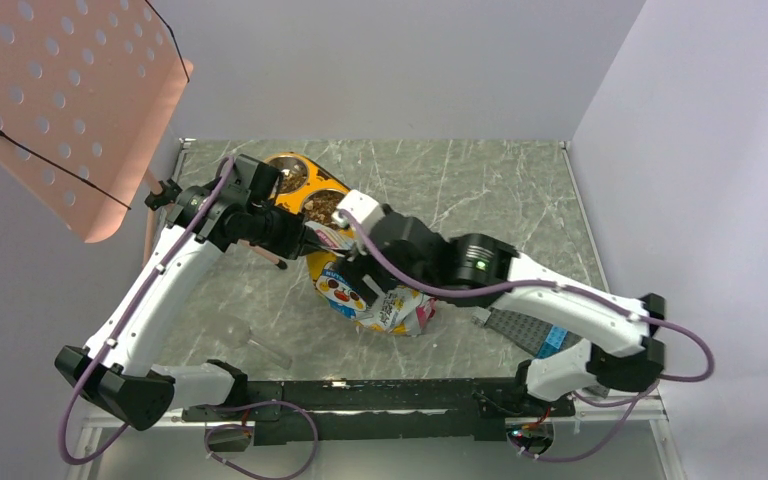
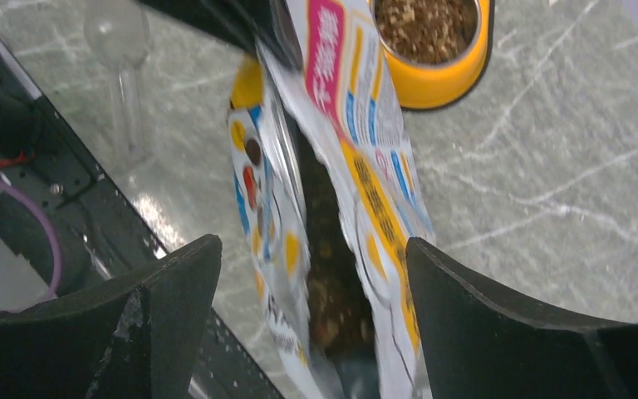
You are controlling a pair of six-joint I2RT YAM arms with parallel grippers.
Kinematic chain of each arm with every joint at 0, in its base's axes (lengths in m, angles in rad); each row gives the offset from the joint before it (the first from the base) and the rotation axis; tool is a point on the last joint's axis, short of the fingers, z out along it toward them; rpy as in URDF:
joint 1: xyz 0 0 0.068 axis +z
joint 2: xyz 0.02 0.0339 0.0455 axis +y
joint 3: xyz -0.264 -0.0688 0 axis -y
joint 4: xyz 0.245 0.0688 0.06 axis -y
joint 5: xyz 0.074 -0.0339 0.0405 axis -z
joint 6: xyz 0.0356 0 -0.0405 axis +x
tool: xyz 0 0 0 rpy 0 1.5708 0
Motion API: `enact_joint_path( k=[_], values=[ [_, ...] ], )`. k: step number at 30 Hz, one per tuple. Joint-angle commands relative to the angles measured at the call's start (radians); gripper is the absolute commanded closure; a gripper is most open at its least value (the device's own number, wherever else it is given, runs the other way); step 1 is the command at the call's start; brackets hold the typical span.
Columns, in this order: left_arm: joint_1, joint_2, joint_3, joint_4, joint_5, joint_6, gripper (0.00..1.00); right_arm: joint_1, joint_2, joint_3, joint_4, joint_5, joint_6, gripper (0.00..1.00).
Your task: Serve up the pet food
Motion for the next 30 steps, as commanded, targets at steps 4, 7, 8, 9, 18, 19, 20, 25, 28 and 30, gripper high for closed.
enact_joint_path(
  k=[4, 7, 8, 9, 18, 19, 20, 25, 28, 30],
  values=[
    [0.007, -0.048, 0.026, 0.063, -0.050, -0.043, 1.00, -0.002, 0.256, 0.244, -0.009, 0.090, -0.094, 0.22],
    [0.006, -0.063, 0.013, 0.063, -0.057, -0.050, 1.00, -0.003, 0.278, 0.228, -0.043, 0.160, -0.130, 0.62],
    [0.007, -0.072, 0.008, 0.062, -0.063, -0.052, 1.00, -0.004, 0.267, 0.208, -0.046, 0.165, -0.144, 0.88],
    [0.008, -0.076, 0.003, 0.062, -0.067, -0.053, 1.00, -0.004, 0.246, 0.188, -0.051, 0.147, -0.151, 1.00],
    [0.009, -0.077, -0.010, 0.057, -0.070, -0.047, 1.00, -0.035, 0.093, -0.012, -0.004, 0.099, -0.169, 0.71],
    [0.010, -0.076, -0.008, 0.057, -0.072, -0.047, 1.00, -0.036, 0.080, -0.028, -0.003, 0.093, -0.172, 0.70],
    [0.011, -0.076, -0.007, 0.057, -0.074, -0.046, 1.00, -0.035, 0.069, -0.044, -0.002, 0.092, -0.174, 0.69],
    [0.017, -0.073, -0.005, 0.049, -0.075, -0.041, 1.00, -0.039, 0.009, -0.098, -0.021, 0.093, -0.167, 1.00],
    [0.019, -0.078, -0.023, 0.070, -0.068, -0.035, 1.00, -0.040, -0.047, -0.140, 0.011, 0.059, -0.157, 1.00],
    [0.019, -0.087, -0.055, 0.121, -0.040, -0.031, 1.00, -0.039, -0.065, -0.144, 0.031, 0.031, -0.141, 1.00]
  ],
)
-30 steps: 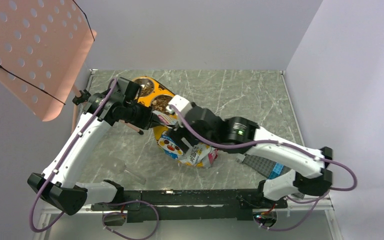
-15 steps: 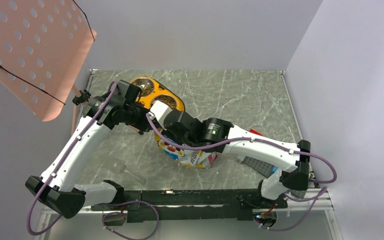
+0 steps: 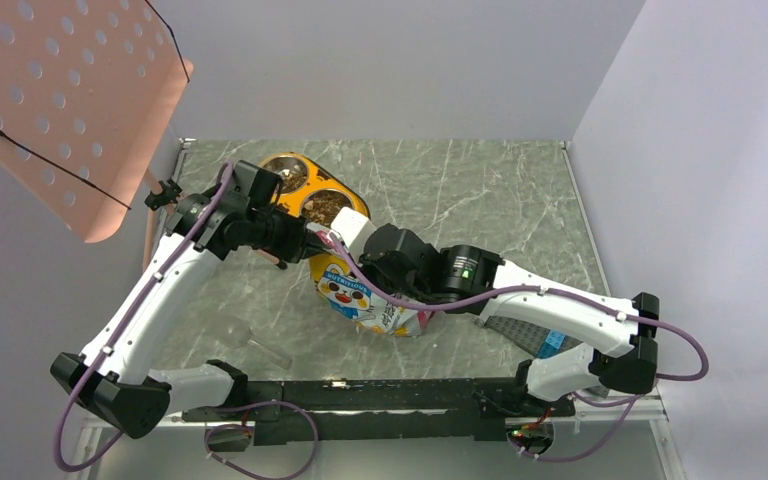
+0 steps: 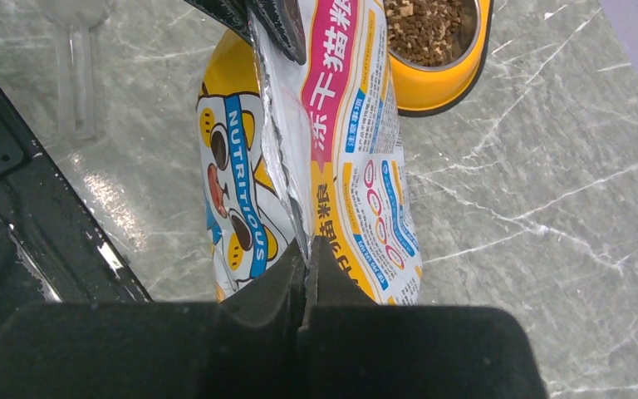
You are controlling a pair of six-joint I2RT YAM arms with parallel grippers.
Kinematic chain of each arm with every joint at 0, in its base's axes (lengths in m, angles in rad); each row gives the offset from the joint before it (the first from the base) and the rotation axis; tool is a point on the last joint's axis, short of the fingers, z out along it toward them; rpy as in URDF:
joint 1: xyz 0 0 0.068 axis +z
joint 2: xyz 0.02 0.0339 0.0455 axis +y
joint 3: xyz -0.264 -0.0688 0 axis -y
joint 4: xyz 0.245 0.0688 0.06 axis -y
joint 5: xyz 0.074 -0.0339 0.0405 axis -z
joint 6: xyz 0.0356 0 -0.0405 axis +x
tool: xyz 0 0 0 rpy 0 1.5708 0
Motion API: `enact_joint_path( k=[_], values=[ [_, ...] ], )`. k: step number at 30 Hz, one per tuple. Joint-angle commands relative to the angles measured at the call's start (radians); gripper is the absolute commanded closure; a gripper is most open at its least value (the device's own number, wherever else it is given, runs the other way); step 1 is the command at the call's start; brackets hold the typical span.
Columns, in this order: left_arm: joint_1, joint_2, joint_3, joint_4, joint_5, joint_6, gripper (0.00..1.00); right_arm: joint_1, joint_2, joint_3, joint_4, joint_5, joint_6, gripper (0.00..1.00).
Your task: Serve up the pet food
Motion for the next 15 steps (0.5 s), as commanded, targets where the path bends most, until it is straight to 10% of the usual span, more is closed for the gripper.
enact_joint_path(
  k=[1, 8, 11, 15],
  values=[
    [0.029, -0.060, -0.040, 0.120, -0.016, -0.013, 0.99, -0.021, -0.102, -0.017, -0.111, 0.023, 0.011, 1.00],
    [-0.108, -0.043, -0.078, 0.220, 0.014, -0.063, 0.63, -0.021, -0.021, 0.074, -0.088, -0.002, 0.020, 1.00],
    [-0.128, -0.027, -0.093, 0.233, 0.025, -0.061, 0.66, -0.021, -0.003, 0.094, -0.101, 0.015, 0.013, 1.00],
    [-0.119, -0.040, -0.118, 0.259, -0.004, -0.072, 1.00, -0.028, -0.041, 0.048, -0.142, 0.030, 0.010, 0.83]
  ],
)
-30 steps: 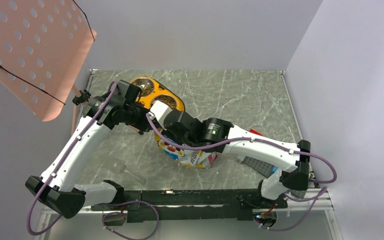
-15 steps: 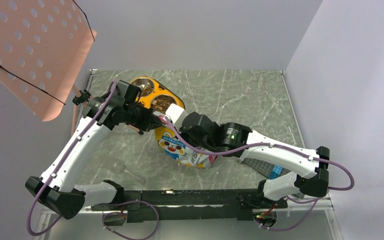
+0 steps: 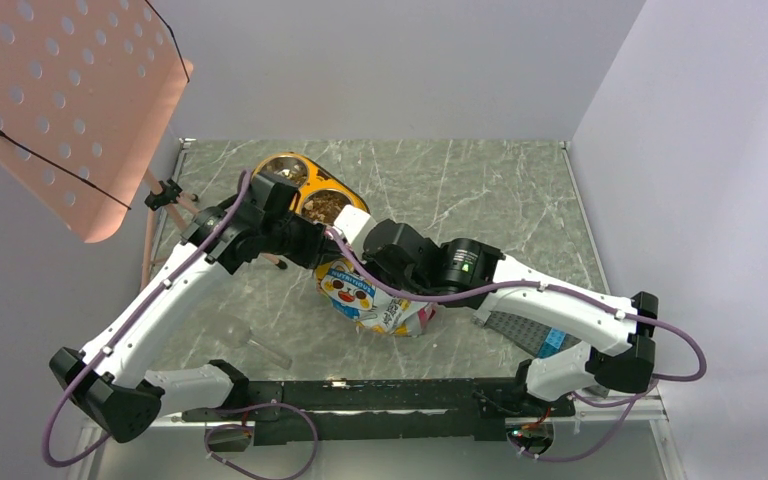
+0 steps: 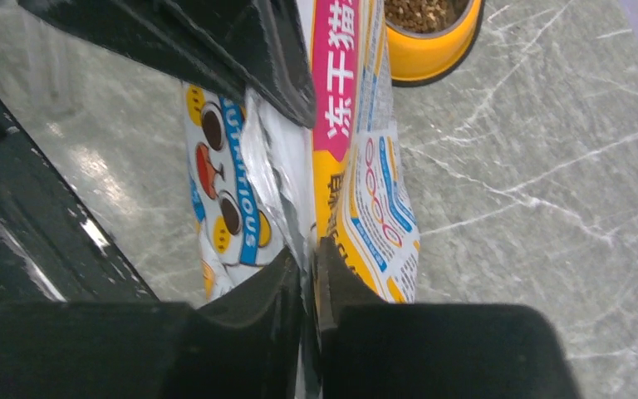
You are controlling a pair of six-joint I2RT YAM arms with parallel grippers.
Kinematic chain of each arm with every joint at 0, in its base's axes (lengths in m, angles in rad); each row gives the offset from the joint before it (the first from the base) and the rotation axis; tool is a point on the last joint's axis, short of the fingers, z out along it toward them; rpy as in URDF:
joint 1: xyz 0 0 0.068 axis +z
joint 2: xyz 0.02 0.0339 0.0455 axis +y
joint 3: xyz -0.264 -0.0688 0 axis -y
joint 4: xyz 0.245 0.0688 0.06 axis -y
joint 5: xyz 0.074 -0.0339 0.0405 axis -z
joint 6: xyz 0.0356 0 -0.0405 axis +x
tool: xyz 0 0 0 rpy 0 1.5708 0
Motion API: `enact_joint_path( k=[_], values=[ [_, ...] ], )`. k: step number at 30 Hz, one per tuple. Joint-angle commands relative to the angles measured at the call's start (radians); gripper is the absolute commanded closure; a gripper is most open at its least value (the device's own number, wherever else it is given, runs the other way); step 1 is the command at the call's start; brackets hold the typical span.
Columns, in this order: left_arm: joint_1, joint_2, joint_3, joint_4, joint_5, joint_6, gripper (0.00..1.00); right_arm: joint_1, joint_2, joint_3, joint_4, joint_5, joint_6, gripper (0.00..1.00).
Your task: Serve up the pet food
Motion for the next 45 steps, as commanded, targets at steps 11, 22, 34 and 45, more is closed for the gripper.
enact_joint_path(
  k=[11, 22, 34, 45],
  values=[
    [0.073, -0.027, 0.028, -0.013, -0.013, 0.001, 1.00, -0.022, -0.204, -0.140, -0.105, 0.104, 0.008, 1.00],
    [0.102, -0.047, 0.003, -0.018, 0.006, 0.006, 1.00, -0.029, -0.287, -0.197, -0.140, 0.186, 0.074, 0.77],
    [0.105, -0.048, 0.005, -0.026, 0.007, 0.002, 1.00, -0.032, -0.356, -0.280, -0.209, 0.216, 0.139, 0.82],
    [0.104, -0.044, 0.014, -0.054, 0.031, -0.034, 1.00, -0.009, -0.109, -0.058, -0.004, 0.149, -0.083, 0.50]
  ],
)
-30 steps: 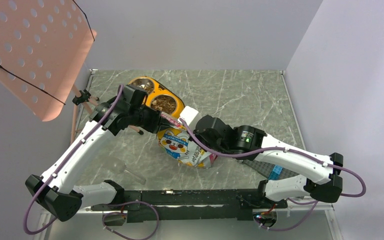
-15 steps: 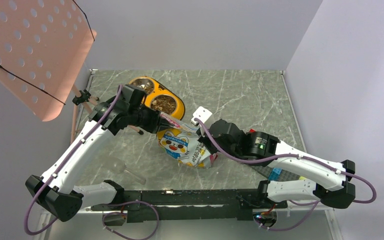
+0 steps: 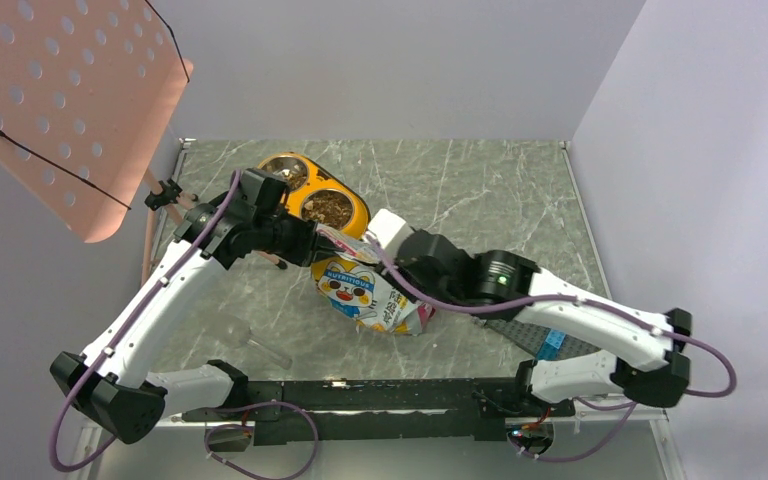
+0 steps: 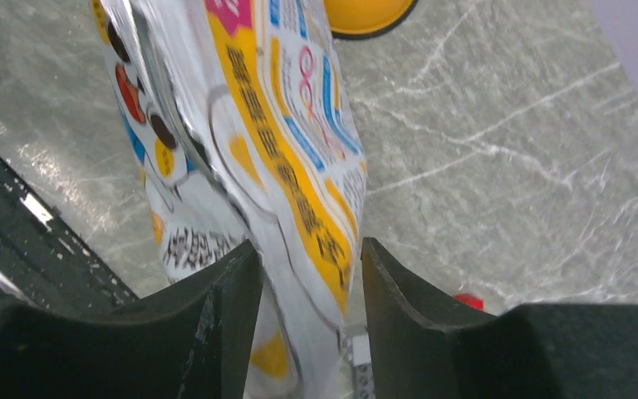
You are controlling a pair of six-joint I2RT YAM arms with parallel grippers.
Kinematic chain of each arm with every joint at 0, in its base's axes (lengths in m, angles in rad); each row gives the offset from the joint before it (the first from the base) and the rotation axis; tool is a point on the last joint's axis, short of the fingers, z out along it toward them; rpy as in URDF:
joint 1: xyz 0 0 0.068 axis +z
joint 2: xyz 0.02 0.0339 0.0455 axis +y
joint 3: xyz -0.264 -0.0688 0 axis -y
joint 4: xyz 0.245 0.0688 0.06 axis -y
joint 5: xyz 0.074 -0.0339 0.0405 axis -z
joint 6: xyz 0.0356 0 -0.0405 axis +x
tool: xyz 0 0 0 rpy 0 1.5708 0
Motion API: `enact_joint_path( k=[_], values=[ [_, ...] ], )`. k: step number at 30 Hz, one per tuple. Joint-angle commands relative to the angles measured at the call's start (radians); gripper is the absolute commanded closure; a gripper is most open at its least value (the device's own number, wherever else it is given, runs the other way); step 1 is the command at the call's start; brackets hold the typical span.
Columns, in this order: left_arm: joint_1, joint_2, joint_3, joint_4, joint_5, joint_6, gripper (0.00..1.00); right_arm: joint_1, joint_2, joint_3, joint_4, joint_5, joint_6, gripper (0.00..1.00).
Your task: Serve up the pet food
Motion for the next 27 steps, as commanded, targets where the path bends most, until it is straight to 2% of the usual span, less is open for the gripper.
enact_joint_path(
  k=[1, 7, 12, 13, 14, 15, 16, 18, 20, 23, 24, 26, 27],
  values=[
    [0.026, -0.038, 0.028, -0.033, -0.057, -0.030, 1.00, 0.018, 0.142, 0.143, 0.057, 0.075, -0.117, 0.49],
    [0.026, -0.043, 0.028, -0.037, -0.058, -0.047, 1.00, 0.061, 0.305, 0.274, 0.071, 0.157, -0.175, 0.47],
    [0.026, -0.044, 0.023, -0.002, -0.047, -0.067, 1.00, 0.073, 0.331, 0.237, 0.078, 0.238, -0.181, 0.47],
    [0.026, -0.040, 0.029, -0.005, -0.046, -0.065, 1.00, 0.074, 0.326, 0.219, 0.093, 0.281, -0.180, 0.52],
    [0.025, -0.037, 0.034, -0.011, -0.046, -0.064, 1.00, 0.074, 0.318, 0.205, 0.103, 0.325, -0.185, 0.70],
    [0.026, -0.035, 0.037, -0.017, -0.047, -0.062, 1.00, 0.074, 0.306, 0.189, 0.105, 0.356, -0.194, 0.98],
    [0.026, -0.036, 0.035, -0.021, -0.047, -0.062, 1.00, 0.073, 0.291, 0.181, 0.091, 0.350, -0.196, 1.00],
    [0.026, -0.043, 0.020, -0.016, -0.054, -0.069, 1.00, 0.051, 0.232, 0.165, 0.101, 0.206, -0.193, 1.00],
    [0.026, -0.053, -0.001, -0.002, -0.059, -0.077, 1.00, 0.045, 0.186, 0.158, 0.109, 0.178, -0.145, 1.00],
    [0.028, -0.055, -0.012, 0.000, -0.056, -0.080, 1.00, -0.034, 0.150, 0.160, 0.050, 0.038, -0.072, 1.00],
    [0.029, -0.053, -0.012, 0.000, -0.055, -0.078, 1.00, -0.047, 0.132, 0.140, 0.050, 0.015, -0.071, 0.96],
    [0.030, -0.051, -0.007, -0.004, -0.056, -0.072, 1.00, -0.048, 0.090, 0.084, 0.064, -0.006, -0.091, 0.72],
    [0.031, -0.051, -0.005, -0.008, -0.058, -0.070, 1.00, -0.049, 0.074, 0.060, 0.065, -0.006, -0.096, 0.69]
  ],
)
